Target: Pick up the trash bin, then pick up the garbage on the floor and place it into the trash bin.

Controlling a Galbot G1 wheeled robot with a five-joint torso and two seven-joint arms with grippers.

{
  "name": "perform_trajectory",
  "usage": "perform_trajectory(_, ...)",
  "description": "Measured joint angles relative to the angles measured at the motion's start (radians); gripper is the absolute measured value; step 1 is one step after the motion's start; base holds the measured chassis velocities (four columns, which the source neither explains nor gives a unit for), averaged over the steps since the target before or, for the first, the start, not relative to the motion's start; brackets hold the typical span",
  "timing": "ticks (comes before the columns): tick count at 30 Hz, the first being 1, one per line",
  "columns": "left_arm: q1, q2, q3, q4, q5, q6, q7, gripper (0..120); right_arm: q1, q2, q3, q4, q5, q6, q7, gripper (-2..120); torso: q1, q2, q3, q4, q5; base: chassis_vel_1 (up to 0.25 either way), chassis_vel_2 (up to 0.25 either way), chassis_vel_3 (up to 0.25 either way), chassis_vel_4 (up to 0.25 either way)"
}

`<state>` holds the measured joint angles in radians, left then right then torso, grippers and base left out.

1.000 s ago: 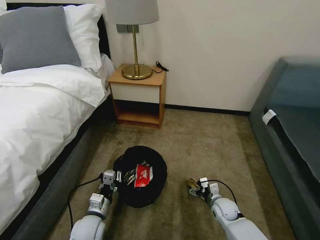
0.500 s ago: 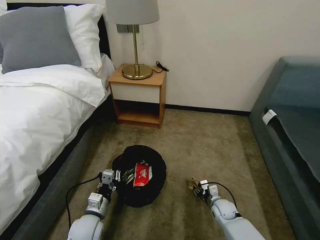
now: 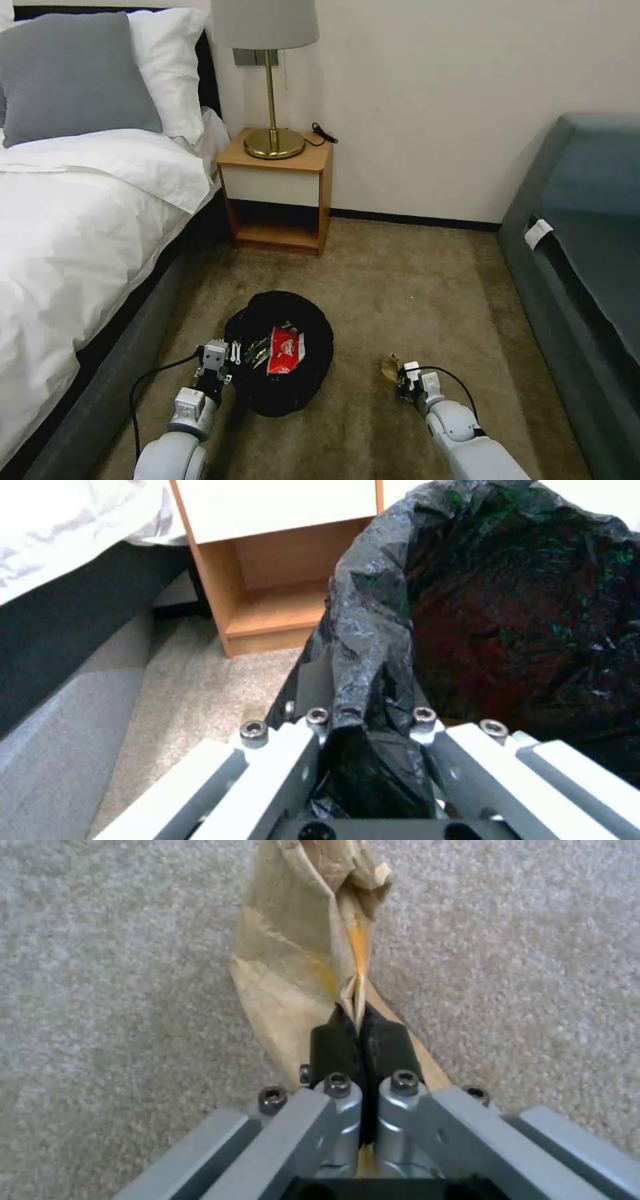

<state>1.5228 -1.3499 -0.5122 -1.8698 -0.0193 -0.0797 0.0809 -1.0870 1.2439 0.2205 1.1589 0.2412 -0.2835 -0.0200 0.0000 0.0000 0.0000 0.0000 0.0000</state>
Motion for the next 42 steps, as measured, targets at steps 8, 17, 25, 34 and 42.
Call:
perform_trajectory(8, 0.015, 0.000, -0.003, -0.006, 0.006, -0.014, 0.005, 4, -0.001, 0.010, 0.011, -0.005, 0.009, 0.058, 0.020, 0, 0.000, 0.000, 0.000, -0.0002, -0.0001, 0.000, 0.000, 0.000, 0.000)
perform_trajectory(17, 0.022, -0.004, 0.001, -0.006, 0.020, -0.020, 0.007, 4, 0.055, 0.069, -0.012, -0.090, 0.216, 0.375, 0.089, 0, 0.000, 0.000, 0.000, -0.0001, 0.0003, 0.000, 0.000, 0.000, 0.000)
perform_trajectory(25, 0.021, -0.016, 0.010, -0.006, 0.032, -0.020, 0.007, 4, 0.071, 0.082, -0.022, -0.055, 0.344, 0.495, 0.072, 0, 0.000, 0.000, 0.000, -0.0001, 0.0000, 0.000, 0.000, 0.000, 0.000)
perform_trajectory(34, 0.017, -0.022, 0.013, 0.000, 0.041, -0.017, 0.006, 4, 0.044, 0.065, -0.034, 0.179, 0.518, 0.555, -0.033, 0, 0.000, 0.000, 0.000, 0.0000, 0.0000, 0.000, 0.000, 0.000, 0.000)
perform_trajectory(42, -0.007, -0.021, 0.012, 0.028, 0.040, -0.012, 0.004, 4, -0.045, 0.022, -0.063, 0.441, 0.643, 0.488, -0.185, 0, 0.000, 0.000, 0.000, 0.0001, 0.0000, 0.000, 0.000, 0.000, 0.000)
